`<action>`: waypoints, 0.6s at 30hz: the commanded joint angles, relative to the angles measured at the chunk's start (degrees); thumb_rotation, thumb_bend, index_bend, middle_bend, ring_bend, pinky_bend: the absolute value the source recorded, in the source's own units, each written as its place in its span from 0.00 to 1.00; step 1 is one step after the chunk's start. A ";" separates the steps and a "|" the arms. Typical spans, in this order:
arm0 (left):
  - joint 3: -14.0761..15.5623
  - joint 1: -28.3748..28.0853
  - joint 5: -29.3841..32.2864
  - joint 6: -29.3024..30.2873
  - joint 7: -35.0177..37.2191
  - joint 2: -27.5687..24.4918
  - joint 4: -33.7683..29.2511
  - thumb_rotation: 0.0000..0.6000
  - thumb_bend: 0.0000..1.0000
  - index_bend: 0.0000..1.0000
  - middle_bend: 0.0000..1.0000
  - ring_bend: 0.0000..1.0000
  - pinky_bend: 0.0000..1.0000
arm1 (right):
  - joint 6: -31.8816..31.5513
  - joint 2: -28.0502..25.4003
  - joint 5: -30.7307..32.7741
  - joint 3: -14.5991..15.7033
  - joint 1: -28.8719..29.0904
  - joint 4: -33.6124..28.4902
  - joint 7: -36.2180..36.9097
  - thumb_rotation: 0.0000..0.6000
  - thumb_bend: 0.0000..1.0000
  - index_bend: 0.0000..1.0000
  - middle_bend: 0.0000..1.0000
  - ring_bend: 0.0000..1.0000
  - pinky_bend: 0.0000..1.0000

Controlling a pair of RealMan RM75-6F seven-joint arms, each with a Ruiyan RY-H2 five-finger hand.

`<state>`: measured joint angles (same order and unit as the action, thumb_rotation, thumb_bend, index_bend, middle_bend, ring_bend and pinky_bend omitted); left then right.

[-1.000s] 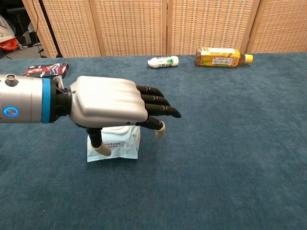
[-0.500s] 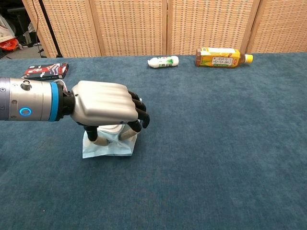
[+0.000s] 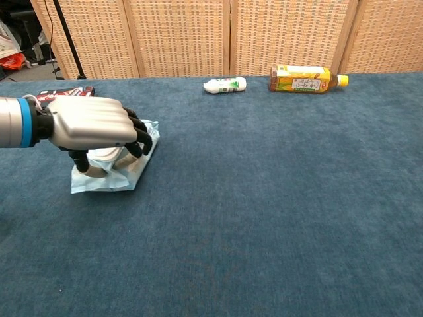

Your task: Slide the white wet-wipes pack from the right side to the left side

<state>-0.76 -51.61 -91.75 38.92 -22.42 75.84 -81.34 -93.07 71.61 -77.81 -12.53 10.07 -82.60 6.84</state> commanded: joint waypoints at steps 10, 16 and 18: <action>3.92 4.33 1.99 2.97 5.50 -5.01 5.65 1.00 0.25 0.64 0.33 0.22 0.25 | 0.80 0.31 -0.73 -0.38 -0.20 -0.70 -1.00 1.00 0.03 0.10 0.00 0.00 0.00; 5.17 6.29 2.55 4.16 7.25 -5.56 8.45 1.00 0.25 0.64 0.32 0.22 0.25 | 1.16 0.39 -1.04 -0.51 -0.26 -0.98 -1.15 1.00 0.03 0.10 0.00 0.00 0.00; 5.63 6.73 2.38 4.39 7.66 -5.57 9.19 1.00 0.25 0.64 0.32 0.22 0.25 | 1.23 0.38 -1.06 -0.58 -0.30 -1.02 -1.16 1.00 0.03 0.10 0.00 0.00 0.00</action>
<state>4.63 -45.08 -89.31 43.14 -14.98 70.30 -72.43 -91.85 72.00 -78.87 -13.10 9.77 -83.63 5.68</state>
